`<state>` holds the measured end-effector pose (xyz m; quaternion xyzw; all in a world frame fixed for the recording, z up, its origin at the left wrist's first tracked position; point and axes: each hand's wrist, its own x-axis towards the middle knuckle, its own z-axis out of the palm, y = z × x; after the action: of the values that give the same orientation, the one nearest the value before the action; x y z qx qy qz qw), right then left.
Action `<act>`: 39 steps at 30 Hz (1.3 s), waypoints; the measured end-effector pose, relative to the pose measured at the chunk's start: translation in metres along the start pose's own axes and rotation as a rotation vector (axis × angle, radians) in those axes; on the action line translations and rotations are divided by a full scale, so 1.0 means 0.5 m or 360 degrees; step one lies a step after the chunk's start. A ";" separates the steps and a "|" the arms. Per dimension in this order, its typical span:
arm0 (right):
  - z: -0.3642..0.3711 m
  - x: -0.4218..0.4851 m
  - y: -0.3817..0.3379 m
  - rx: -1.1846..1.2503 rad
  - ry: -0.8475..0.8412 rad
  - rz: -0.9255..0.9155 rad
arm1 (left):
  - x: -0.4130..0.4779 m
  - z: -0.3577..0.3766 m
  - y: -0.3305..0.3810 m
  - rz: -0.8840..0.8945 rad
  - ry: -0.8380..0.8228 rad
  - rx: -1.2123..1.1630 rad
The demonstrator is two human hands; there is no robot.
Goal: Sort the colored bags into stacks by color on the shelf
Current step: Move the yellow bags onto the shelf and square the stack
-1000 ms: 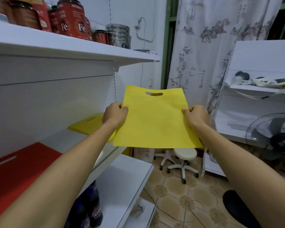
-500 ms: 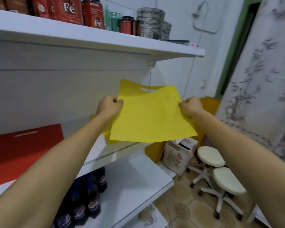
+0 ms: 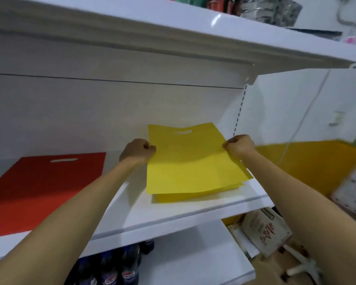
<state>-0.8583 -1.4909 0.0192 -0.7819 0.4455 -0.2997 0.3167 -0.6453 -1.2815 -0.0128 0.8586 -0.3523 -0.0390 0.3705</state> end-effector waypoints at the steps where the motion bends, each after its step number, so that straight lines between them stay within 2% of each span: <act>1: 0.015 0.021 0.011 -0.0021 -0.0017 -0.0011 | 0.014 0.016 -0.012 -0.0001 -0.0030 0.0009; 6: 0.073 0.083 0.074 -0.0263 -0.0146 -0.0021 | 0.051 0.082 -0.050 -0.0055 -0.0115 0.0159; 12: 0.102 0.116 0.139 -0.0360 -0.0284 0.0027 | 0.070 0.113 -0.062 -0.0210 -0.0195 0.0233; 16: 0.105 0.130 0.157 -0.0311 -0.0372 0.0015 | 0.064 0.114 -0.061 -0.0331 -0.0144 0.0122; 26: 0.100 0.147 0.182 -0.0018 -0.0544 -0.0054 | 0.041 0.105 -0.038 -0.0426 0.0027 0.0171; 32: 0.081 0.158 0.167 0.0200 -0.0576 0.0129 | 0.050 0.102 -0.011 -0.0636 0.0012 -0.0167; 36: 0.069 0.166 0.146 0.0238 -0.0687 0.0252 | 0.049 0.087 0.000 -0.0689 -0.0026 -0.0116; 39: 0.074 0.169 0.143 0.0209 -0.0723 0.0285 | 0.050 0.084 0.004 -0.0776 -0.0065 -0.0281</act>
<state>-0.8309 -1.5861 -0.0426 -0.7644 0.4101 -0.1153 0.4839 -0.6416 -1.3238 -0.0372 0.8815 -0.1374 -0.1750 0.4164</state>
